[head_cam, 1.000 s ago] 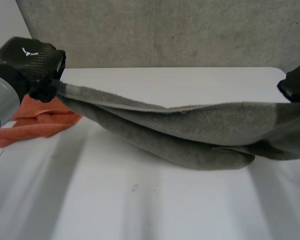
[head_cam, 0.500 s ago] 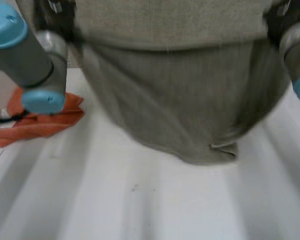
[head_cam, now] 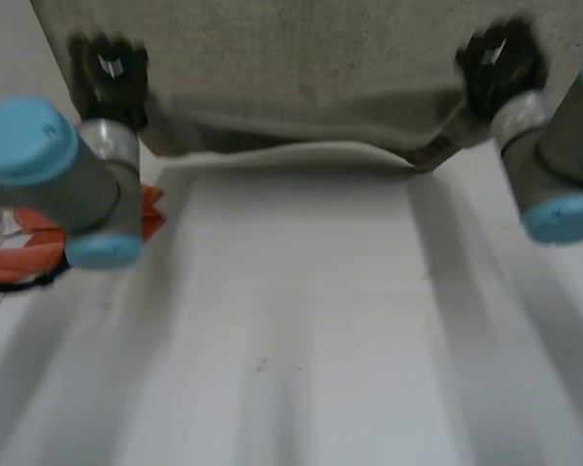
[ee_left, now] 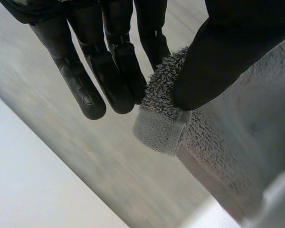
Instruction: Fold the laundry.
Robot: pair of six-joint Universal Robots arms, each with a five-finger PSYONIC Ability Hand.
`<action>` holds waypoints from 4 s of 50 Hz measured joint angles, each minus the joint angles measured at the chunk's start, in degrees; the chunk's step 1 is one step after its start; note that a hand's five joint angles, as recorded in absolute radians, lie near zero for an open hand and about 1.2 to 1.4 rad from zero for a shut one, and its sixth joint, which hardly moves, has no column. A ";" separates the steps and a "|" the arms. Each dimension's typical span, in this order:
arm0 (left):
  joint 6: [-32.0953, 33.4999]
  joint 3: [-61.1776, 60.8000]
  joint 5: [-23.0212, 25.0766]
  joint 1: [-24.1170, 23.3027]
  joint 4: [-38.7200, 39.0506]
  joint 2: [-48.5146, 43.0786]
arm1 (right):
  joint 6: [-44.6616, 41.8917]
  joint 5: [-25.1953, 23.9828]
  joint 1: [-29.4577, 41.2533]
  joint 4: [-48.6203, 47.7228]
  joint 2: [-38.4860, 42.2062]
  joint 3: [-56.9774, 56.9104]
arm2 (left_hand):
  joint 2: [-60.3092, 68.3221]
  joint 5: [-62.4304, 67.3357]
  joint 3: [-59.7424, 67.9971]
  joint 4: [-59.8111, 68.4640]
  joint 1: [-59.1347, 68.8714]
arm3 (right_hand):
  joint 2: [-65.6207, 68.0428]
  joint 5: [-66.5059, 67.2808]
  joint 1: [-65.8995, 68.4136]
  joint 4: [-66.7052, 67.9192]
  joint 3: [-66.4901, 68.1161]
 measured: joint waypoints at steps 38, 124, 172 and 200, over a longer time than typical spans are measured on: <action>19.77 -35.67 8.35 4.49 -36.58 23.85 | -12.87 -7.34 -14.85 34.34 -23.33 37.78 | 0.07 0.00 0.04 0.01 0.00 | 0.00 0.00 0.00 0.00 0.00; -3.98 -22.43 -2.45 -5.39 -11.37 7.69 | 2.59 -12.15 -29.46 5.86 -2.99 32.23 | -57.10 -53.01 -56.36 -57.36 -54.36 | -0.06 -0.95 -1.40 0.00 -0.17; -3.93 -16.18 -2.02 -16.14 -10.89 5.13 | 16.42 -9.79 7.62 1.70 -8.19 33.37 | -57.10 -53.01 -56.36 -57.37 -54.36 | -54.97 -53.56 -45.31 -54.80 -55.53; -4.62 -16.86 -2.10 -16.58 -11.26 6.10 | 5.63 -6.30 11.49 -0.03 -6.43 33.00 | -57.10 -53.01 -56.36 -57.37 -54.36 | 0.04 -0.30 -0.77 0.05 -0.15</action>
